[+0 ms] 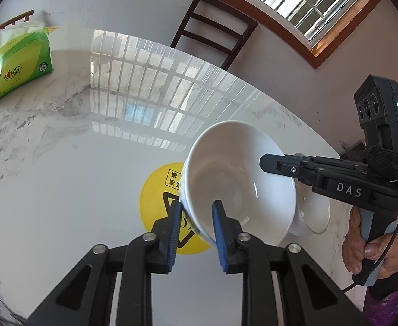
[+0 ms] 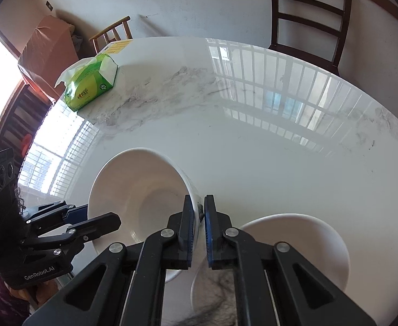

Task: Organize plates and bowls
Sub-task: 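Lift the Rabbit bowl and carry it over the pink bowl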

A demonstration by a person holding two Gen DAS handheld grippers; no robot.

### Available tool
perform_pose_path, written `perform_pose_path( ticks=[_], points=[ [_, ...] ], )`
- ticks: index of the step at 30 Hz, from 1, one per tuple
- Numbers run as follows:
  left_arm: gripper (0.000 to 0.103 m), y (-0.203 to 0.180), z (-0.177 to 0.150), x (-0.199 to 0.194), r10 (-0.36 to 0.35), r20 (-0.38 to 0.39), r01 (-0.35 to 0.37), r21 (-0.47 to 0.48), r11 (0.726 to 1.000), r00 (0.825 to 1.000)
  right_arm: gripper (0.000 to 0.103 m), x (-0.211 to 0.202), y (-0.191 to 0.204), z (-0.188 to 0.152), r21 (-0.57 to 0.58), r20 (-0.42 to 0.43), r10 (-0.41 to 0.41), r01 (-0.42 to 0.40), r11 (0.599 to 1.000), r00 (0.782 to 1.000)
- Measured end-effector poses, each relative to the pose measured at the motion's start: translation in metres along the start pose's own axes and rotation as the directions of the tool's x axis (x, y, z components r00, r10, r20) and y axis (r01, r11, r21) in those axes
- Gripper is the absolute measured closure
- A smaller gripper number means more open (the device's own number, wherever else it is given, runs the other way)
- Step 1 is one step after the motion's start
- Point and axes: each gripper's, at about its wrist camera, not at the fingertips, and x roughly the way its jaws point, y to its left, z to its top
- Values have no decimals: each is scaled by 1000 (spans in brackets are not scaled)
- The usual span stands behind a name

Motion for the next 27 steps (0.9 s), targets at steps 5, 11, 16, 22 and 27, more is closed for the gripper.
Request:
perform_pose_path(
  ticks=[5, 11, 16, 22, 27],
  points=[
    [80, -21, -2, -21, -11, 36, 10, 28, 1000, 999, 95, -26, -4, -9, 8, 49, 18, -19, 1000, 999],
    [80, -58, -13, -53, -3, 71, -3, 85, 996, 997, 95, -71, -5, -30, 5, 115, 27, -27, 1000, 993],
    [80, -99, -36, -78, -14, 100, -1, 150, 989, 995, 95, -115, -5, -58, -1, 178, 27, -28, 1000, 984],
    [80, -154, -73, -97, -39, 105, 15, 227, 974, 994, 94, -168, -17, -108, 33, 248, 11, -20, 999, 969],
    [80, -190, -110, -105, -78, 70, 57, 263, 963, 995, 94, -202, -27, -162, 86, 291, -17, -8, 996, 957]
  ],
)
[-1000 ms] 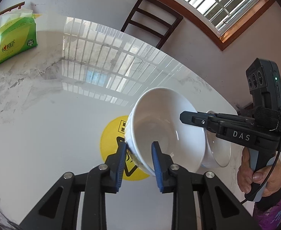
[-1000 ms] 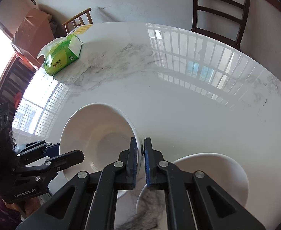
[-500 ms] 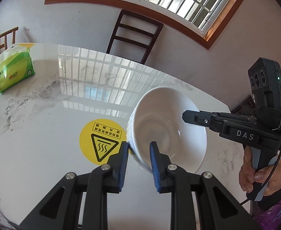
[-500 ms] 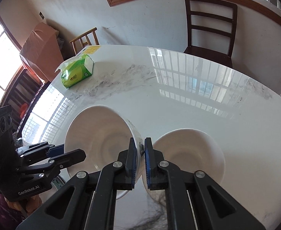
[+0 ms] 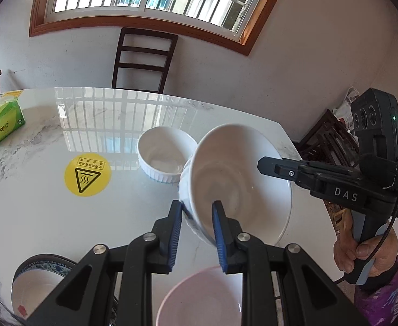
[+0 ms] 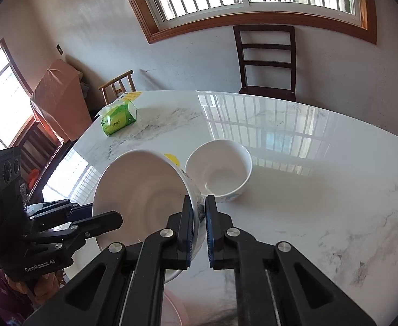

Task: Organize plates and bowls
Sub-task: 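Lift the Rabbit bowl and carry it over the pink bowl, then lower the Rabbit bowl into the pink bowl and open both grippers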

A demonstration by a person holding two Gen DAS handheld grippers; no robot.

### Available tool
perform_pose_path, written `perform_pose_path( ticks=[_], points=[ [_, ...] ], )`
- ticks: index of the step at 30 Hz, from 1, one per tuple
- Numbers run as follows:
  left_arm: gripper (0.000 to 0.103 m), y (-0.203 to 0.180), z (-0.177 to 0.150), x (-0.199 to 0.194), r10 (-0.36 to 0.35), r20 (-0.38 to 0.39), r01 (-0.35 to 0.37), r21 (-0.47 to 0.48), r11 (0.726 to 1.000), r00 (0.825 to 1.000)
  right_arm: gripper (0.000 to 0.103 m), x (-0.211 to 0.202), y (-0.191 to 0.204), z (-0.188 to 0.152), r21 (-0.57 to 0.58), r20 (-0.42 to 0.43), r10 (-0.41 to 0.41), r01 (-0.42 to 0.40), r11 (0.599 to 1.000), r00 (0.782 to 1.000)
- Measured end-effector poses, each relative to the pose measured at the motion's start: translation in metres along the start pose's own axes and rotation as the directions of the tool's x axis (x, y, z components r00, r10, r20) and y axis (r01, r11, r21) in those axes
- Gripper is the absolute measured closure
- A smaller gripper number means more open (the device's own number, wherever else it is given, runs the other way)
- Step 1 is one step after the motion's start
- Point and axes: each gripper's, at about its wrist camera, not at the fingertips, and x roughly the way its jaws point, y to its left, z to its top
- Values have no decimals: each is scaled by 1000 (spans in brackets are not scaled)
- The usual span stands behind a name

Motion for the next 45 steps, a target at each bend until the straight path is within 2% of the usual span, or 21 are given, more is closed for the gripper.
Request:
perform_pose_path(
  ticks=[8, 11, 19, 26, 45],
  points=[
    [80, -39, -53, -9, -20, -52, 22, 35, 999, 998, 92, -47, -12, -82, 132, 26, 9, -13, 991, 1000],
    [80, -38, -73, -14, -21, -74, 23, 22, 999, 997, 91, -53, -7, -108, 165, 28, 25, -29, 986, 999],
    [80, -21, -110, -35, 17, -50, -16, 17, 1000, 999, 91, -44, 15, -153, 183, 6, 90, -89, 979, 996],
    [80, -4, -121, -34, 23, -67, -24, -16, 1000, 997, 91, -26, 27, -166, 188, -22, 108, -102, 977, 994],
    [80, -4, -128, -25, 60, -81, -58, 22, 998, 995, 91, -17, 34, -174, 189, -72, 87, -72, 979, 994]
  ],
)
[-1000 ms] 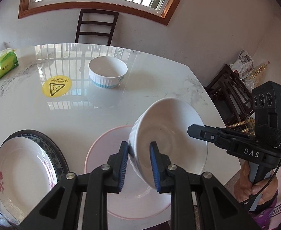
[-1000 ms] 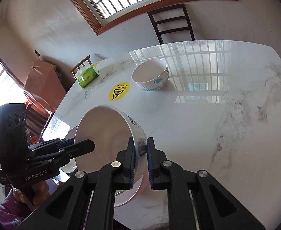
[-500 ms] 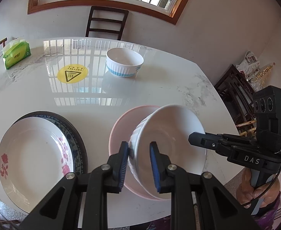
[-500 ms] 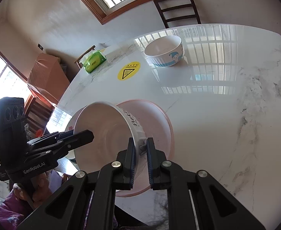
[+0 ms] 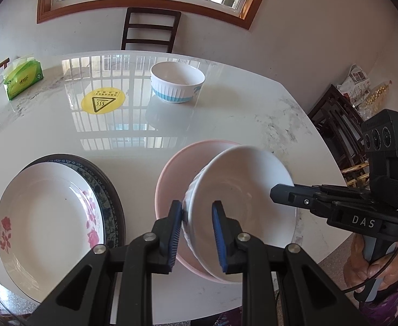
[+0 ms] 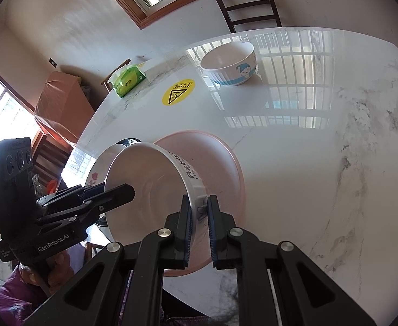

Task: Organize plates and bowls
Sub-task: 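Lower the Rabbit bowl into the pink bowl and open both grippers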

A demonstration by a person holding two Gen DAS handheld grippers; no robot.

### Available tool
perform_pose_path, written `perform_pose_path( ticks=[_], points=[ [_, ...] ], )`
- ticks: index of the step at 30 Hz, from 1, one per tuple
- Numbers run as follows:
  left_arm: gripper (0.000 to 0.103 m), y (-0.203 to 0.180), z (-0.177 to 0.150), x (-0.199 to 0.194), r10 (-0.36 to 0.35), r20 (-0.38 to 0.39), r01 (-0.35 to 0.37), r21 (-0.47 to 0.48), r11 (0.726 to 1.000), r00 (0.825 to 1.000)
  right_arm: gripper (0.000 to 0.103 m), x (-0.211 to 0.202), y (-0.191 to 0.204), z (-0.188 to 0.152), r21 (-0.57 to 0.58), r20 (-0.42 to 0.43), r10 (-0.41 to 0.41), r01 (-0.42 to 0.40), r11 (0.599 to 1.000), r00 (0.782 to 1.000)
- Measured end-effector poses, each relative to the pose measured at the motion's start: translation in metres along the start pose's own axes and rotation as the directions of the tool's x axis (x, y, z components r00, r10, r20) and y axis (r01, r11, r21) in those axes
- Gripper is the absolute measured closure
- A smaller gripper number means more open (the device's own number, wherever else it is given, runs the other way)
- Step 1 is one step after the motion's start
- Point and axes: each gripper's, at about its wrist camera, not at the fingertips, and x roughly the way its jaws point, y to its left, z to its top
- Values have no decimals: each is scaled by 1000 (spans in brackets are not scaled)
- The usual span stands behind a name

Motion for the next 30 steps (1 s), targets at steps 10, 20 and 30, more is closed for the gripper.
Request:
perform_pose_path(
  ticks=[10, 20, 30],
  points=[
    [80, 2, -4, 10, 11, -22, -11, 2, 1000, 1000, 91, 7, -3, -2, 16, -24, -2, 3, 1000, 1000],
    [80, 2, -4, 12, 28, -16, -28, 18, 999, 999, 91, 9, -2, 0, 16, -34, -2, 2, 1000, 999],
    [80, 0, -6, 11, 46, -12, -45, 40, 998, 999, 90, 11, -2, -1, 17, -37, -8, 8, 1000, 999]
  ],
)
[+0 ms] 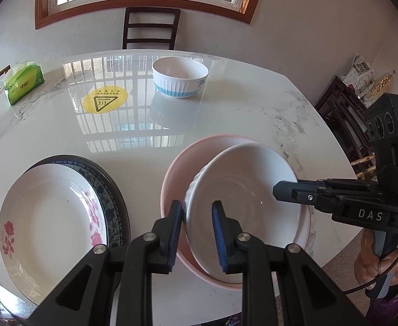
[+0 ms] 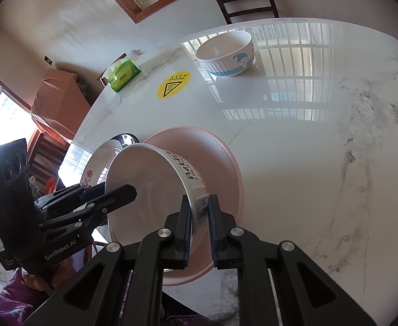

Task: Organize plates and bowls
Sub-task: 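Lower the Rabbit bowl into the pink bowl and open both grippers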

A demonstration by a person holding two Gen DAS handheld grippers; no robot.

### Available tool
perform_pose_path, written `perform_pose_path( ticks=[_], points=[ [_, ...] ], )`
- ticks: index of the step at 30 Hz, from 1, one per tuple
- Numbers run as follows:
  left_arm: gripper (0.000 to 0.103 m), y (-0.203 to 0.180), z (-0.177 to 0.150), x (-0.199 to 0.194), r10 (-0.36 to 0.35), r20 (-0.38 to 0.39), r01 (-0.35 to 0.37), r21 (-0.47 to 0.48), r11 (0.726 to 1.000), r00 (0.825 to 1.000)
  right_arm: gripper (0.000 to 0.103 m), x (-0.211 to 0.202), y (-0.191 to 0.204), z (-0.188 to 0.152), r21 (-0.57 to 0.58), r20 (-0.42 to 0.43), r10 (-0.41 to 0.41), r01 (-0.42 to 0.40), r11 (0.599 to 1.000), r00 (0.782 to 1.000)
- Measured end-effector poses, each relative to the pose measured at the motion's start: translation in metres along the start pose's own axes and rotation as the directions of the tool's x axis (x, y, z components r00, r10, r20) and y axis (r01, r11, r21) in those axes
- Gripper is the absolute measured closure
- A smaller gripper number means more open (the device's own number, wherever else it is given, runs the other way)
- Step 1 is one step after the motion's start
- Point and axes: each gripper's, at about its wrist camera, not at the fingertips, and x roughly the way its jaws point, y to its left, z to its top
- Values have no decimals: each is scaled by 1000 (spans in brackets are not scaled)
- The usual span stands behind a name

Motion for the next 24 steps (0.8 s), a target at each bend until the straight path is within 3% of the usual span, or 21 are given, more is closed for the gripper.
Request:
perform_pose_path(
  ticks=[11, 24],
  points=[
    [79, 4, 2, 0, -25, -14, 25, -13, 1000, 1000, 89, 1, 0, 0, 5, 5, -3, 3, 1000, 1000],
    [70, 3, 5, -14, -6, 60, 6, 5, 1000, 998, 83, -11, -8, 2, 43, 62, -19, 16, 999, 998]
  ],
)
